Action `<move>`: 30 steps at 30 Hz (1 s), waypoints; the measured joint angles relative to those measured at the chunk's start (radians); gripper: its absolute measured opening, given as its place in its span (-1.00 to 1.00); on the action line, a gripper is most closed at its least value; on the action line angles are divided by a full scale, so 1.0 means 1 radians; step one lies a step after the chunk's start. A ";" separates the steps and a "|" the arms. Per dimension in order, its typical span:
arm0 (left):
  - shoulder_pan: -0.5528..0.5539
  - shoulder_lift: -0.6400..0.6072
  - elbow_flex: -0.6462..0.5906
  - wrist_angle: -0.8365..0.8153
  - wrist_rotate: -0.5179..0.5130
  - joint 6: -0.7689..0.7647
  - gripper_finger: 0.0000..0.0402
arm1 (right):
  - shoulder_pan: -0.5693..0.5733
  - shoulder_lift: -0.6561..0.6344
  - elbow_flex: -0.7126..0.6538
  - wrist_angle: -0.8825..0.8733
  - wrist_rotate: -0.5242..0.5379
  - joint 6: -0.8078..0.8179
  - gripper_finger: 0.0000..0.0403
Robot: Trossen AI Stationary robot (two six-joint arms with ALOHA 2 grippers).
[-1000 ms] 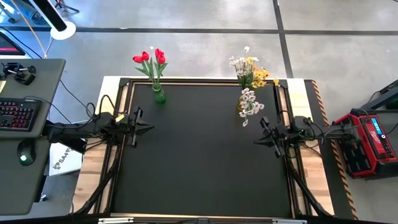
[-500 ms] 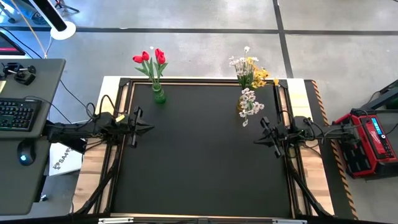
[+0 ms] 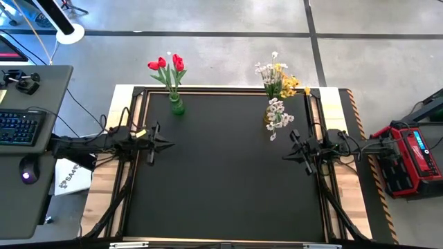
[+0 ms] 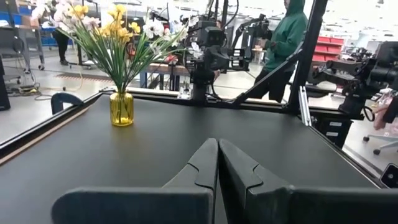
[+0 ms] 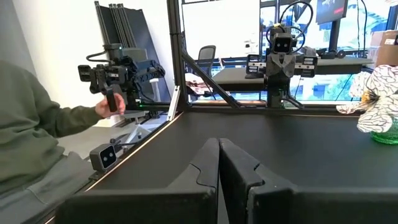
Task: Sort flowers into vase by color
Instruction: Return to Home Position
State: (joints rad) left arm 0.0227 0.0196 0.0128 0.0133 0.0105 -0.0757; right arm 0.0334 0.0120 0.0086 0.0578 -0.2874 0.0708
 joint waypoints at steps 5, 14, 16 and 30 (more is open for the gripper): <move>0.000 0.000 0.000 -0.001 0.000 0.000 -1.00 | 0.000 0.000 0.000 0.000 0.000 0.000 -1.00; 0.000 0.000 0.000 -0.001 0.000 0.000 -1.00 | 0.000 0.000 0.000 0.000 0.000 0.000 -1.00; 0.000 0.000 0.000 -0.001 0.000 0.000 -1.00 | 0.000 0.000 0.000 0.000 0.000 0.000 -1.00; -0.052 0.000 0.000 -0.001 0.002 0.000 -1.00 | 0.000 0.000 0.000 0.000 0.001 0.000 -1.00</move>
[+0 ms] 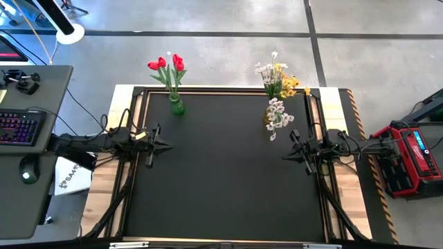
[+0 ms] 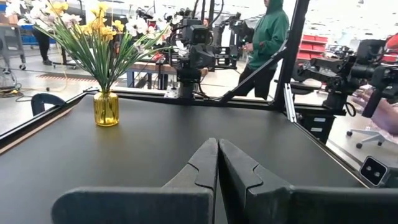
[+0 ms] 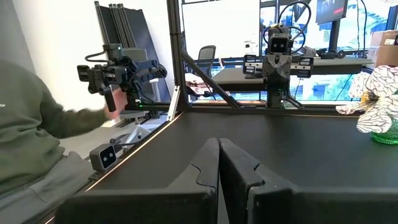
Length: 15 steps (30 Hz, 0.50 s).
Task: Sort flowers into vase by color
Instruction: Return to Home Position
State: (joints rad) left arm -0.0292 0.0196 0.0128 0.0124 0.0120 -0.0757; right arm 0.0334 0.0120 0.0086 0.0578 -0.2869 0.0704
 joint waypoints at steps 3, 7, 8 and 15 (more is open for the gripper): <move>0.000 0.000 0.000 0.000 -0.001 0.000 -1.00 | 0.000 0.000 0.000 0.000 0.000 0.000 -1.00; 0.000 0.000 0.000 0.000 -0.002 0.000 -1.00 | 0.000 0.000 0.000 0.000 0.000 0.000 -1.00; 0.000 0.000 0.000 0.000 -0.002 0.000 -1.00 | 0.000 0.000 0.000 0.000 0.000 0.000 -1.00; 0.002 0.000 0.000 0.000 -0.002 0.120 -1.00 | 0.000 0.000 0.000 -0.003 0.076 0.008 -1.00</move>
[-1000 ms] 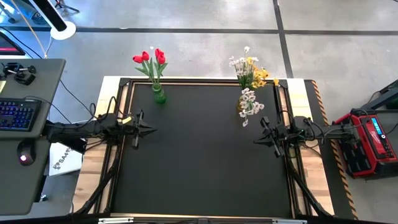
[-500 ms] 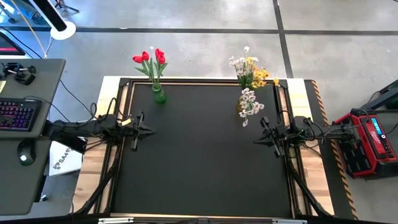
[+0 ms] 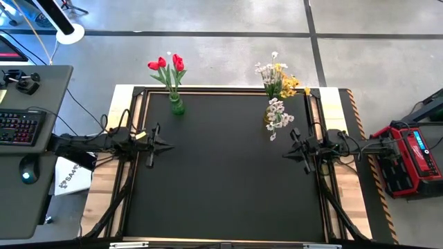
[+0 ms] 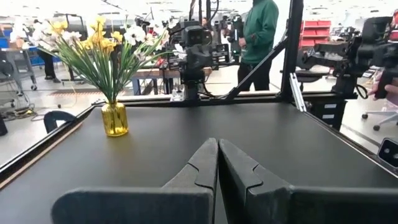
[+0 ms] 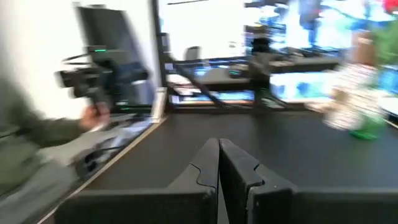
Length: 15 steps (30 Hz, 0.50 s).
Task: Sort flowers into vase by color
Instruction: Return to Home Position
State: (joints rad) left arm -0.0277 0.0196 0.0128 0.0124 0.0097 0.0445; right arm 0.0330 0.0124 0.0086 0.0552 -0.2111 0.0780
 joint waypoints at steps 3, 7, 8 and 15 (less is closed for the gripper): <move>0.000 0.000 0.000 0.000 0.000 0.003 -1.00 | 0.000 0.000 0.000 -0.020 0.137 0.046 -1.00; 0.000 0.000 0.000 0.000 0.000 -0.003 -1.00 | 0.000 0.003 0.000 -0.041 0.227 0.084 -1.00; 0.000 0.000 0.000 0.000 0.000 -0.006 -1.00 | 0.000 0.003 0.000 -0.041 0.219 0.079 -1.00; 0.000 0.000 0.000 0.000 0.000 -0.004 -1.00 | 0.002 0.020 0.000 -0.039 0.161 0.071 -1.00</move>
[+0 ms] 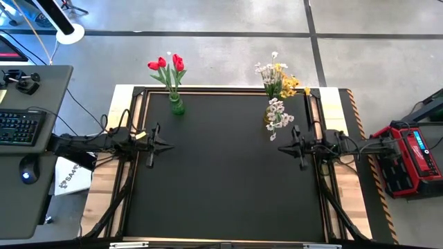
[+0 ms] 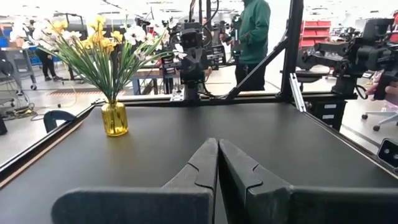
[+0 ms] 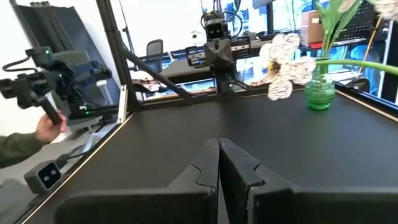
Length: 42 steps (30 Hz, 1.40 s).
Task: Sort flowers into vase by color
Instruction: Return to Home Position
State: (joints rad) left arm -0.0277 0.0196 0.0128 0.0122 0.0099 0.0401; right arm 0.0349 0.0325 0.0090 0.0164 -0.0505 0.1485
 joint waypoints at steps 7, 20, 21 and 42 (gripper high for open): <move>0.000 0.000 0.000 0.000 0.000 0.006 -1.00 | 0.000 0.021 0.000 0.005 -0.034 -0.071 -1.00; 0.000 0.000 0.000 0.000 0.000 0.006 -1.00 | 0.000 0.021 0.000 0.004 -0.025 -0.100 -1.00; 0.000 0.000 0.000 0.000 0.000 0.006 -1.00 | 0.000 0.021 0.000 0.004 -0.024 -0.100 -1.00; 0.000 0.000 0.000 0.000 0.000 0.006 -1.00 | 0.000 0.021 0.001 0.004 -0.024 -0.097 -1.00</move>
State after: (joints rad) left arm -0.0277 0.0196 0.0128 0.0124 0.0104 0.0459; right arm 0.0349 0.0536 0.0097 0.0204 -0.0746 0.0513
